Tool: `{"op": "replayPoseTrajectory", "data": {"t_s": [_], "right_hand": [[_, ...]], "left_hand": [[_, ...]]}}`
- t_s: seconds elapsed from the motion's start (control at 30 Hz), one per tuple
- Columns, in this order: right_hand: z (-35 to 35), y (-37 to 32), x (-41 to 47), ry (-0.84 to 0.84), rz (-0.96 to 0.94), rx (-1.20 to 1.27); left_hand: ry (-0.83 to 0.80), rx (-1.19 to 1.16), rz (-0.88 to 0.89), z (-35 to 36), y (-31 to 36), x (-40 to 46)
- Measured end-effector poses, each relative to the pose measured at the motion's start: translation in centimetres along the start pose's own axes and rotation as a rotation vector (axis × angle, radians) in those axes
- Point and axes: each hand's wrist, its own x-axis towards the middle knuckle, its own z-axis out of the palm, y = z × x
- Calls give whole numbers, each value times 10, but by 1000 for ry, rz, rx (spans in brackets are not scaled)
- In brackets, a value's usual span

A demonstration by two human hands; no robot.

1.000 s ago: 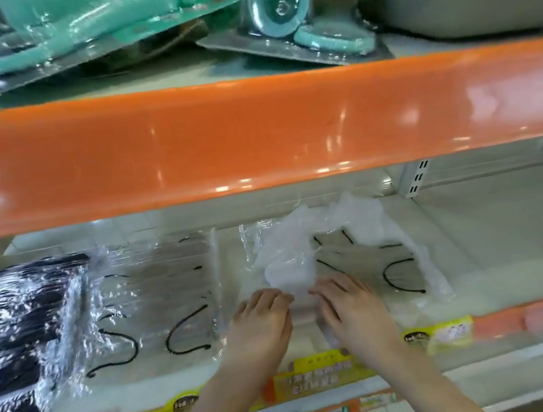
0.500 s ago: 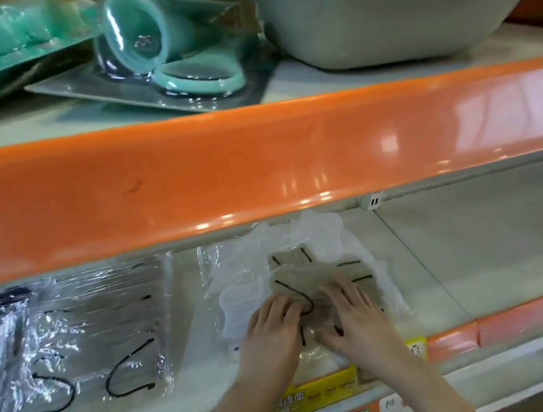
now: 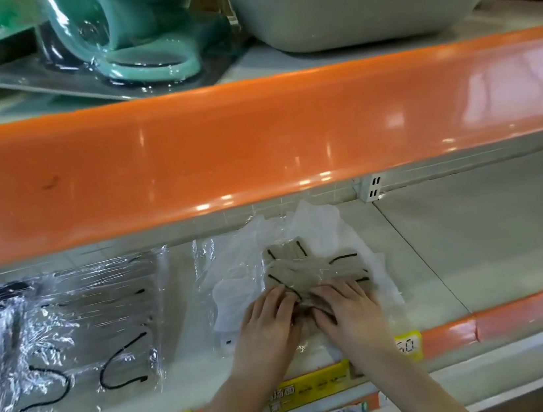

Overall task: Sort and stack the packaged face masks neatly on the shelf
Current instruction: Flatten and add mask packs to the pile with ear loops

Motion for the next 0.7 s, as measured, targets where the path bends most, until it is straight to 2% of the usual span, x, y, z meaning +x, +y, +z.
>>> {"op": "replayPoseTrajectory", "data": {"t_s": [0.17,0.27,0.47,0.7], "right_hand": [[0,2,0,57,-21,43],[-2,3,-1,10,-4,93],[-19,8,16,-148,0,201],[-40,-19,28,9,-37,283]], "left_hand": [[93,-133,-19,-6,-1,1],[121,-177,-62,-10,-4,1],[53,43,72,-20,-1,14],[168,129,63,-43,-12,40]]}}
